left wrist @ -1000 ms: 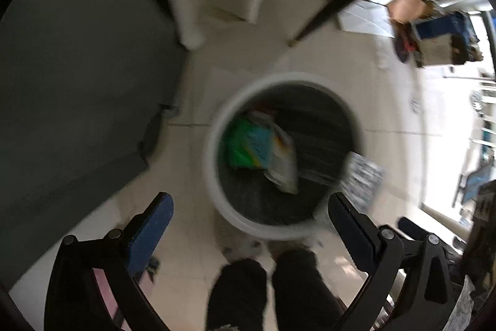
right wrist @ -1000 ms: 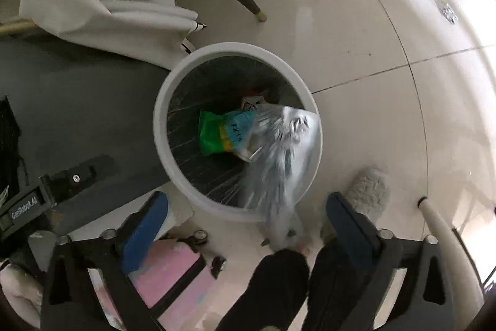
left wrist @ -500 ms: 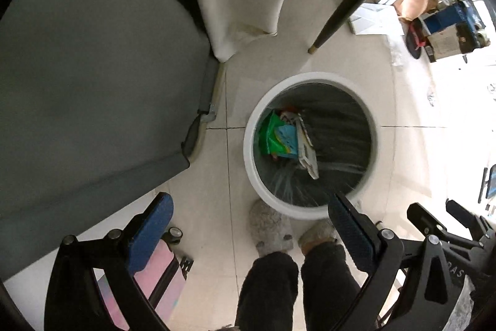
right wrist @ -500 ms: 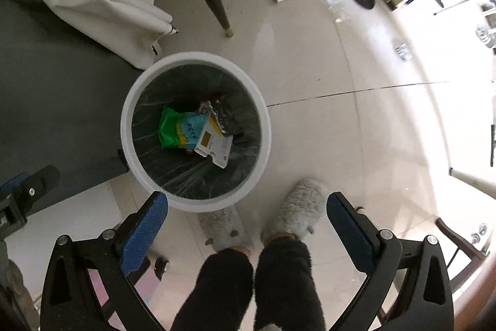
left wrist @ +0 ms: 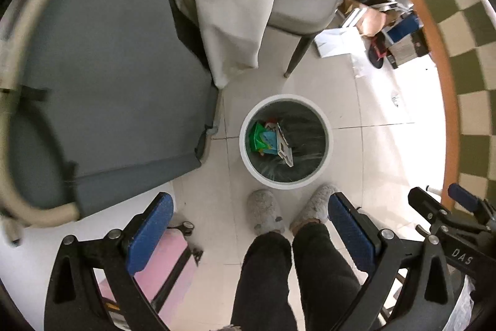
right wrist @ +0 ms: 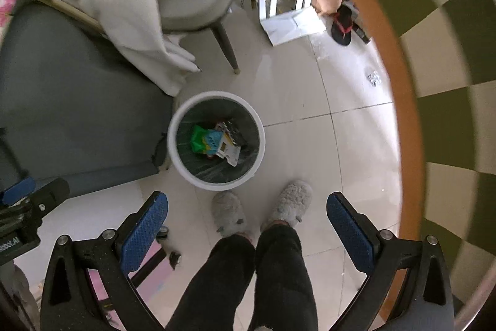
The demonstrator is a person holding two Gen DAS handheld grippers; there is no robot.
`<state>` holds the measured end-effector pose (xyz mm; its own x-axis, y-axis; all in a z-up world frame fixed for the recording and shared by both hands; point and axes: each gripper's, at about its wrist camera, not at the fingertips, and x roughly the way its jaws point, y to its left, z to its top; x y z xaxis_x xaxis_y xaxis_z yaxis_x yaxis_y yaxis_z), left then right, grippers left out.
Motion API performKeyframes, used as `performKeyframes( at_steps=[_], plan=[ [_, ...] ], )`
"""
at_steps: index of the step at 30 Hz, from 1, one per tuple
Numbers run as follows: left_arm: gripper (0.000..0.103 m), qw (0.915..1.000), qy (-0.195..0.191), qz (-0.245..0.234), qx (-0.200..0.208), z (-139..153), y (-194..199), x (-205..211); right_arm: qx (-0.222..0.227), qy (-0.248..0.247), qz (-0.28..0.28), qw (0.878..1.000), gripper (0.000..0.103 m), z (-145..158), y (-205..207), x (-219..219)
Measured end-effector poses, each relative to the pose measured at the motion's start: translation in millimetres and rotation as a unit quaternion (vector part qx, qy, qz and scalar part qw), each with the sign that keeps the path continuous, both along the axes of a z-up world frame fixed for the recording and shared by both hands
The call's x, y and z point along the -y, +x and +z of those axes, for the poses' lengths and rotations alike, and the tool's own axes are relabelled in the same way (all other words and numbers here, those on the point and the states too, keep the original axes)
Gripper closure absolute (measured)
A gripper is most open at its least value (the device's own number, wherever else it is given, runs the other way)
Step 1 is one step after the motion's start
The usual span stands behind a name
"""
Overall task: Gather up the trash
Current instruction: 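Open both grippers above the bin, dropping box and blister pack, then move both tools back over the table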
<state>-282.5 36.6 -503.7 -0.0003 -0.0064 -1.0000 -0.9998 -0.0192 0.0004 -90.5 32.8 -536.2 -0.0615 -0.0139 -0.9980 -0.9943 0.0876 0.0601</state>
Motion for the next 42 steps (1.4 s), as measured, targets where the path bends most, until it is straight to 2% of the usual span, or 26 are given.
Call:
performKeyframes(
  at_steps=[4,10,15,21,25,31,34,37,38,39,40,42],
  plan=[
    [0.001,0.9998,0.015,-0.010,0.004,48,0,10,-0.010,0.016,0.004,1.000,0.000,59,-4,9],
    [0.001,0.9989,0.039,-0.025,0.007,119,1,24,-0.036,0.033,-0.006,0.999,0.000,128,-7,24],
    [0.001,0.9966,0.074,-0.033,0.011,175,14,23,-0.085,0.054,-0.053,0.994,0.000,179,10,32],
    [0.001,0.9882,0.132,-0.074,0.023,231,78,-6,-0.106,0.101,-0.132,0.980,0.000,232,76,25],
    [0.000,0.9786,0.156,-0.132,0.028,255,150,-28,-0.096,0.123,-0.201,0.967,0.000,255,154,27],
    [0.000,0.9545,0.173,-0.241,0.031,266,304,-59,-0.034,0.124,-0.314,0.941,0.000,275,310,57],
    [0.000,0.9347,0.168,-0.312,0.024,258,398,-71,0.003,0.103,-0.365,0.925,0.000,269,401,74],
    [0.000,0.9086,0.164,-0.384,0.007,242,478,-78,0.026,0.082,-0.413,0.907,0.000,252,484,92],
    [0.000,0.8948,0.157,-0.418,-0.006,230,512,-82,0.039,0.075,-0.425,0.901,0.000,243,511,97],
    [0.000,0.8855,0.153,-0.439,-0.016,222,534,-84,0.047,0.070,-0.439,0.895,0.002,235,534,103],
    [0.000,0.8752,0.147,-0.460,-0.024,212,555,-87,0.050,0.066,-0.447,0.891,0.012,228,554,107],
    [0.000,0.8510,0.129,-0.507,-0.046,186,599,-96,0.050,0.045,-0.459,0.886,0.025,207,591,112]
  ],
)
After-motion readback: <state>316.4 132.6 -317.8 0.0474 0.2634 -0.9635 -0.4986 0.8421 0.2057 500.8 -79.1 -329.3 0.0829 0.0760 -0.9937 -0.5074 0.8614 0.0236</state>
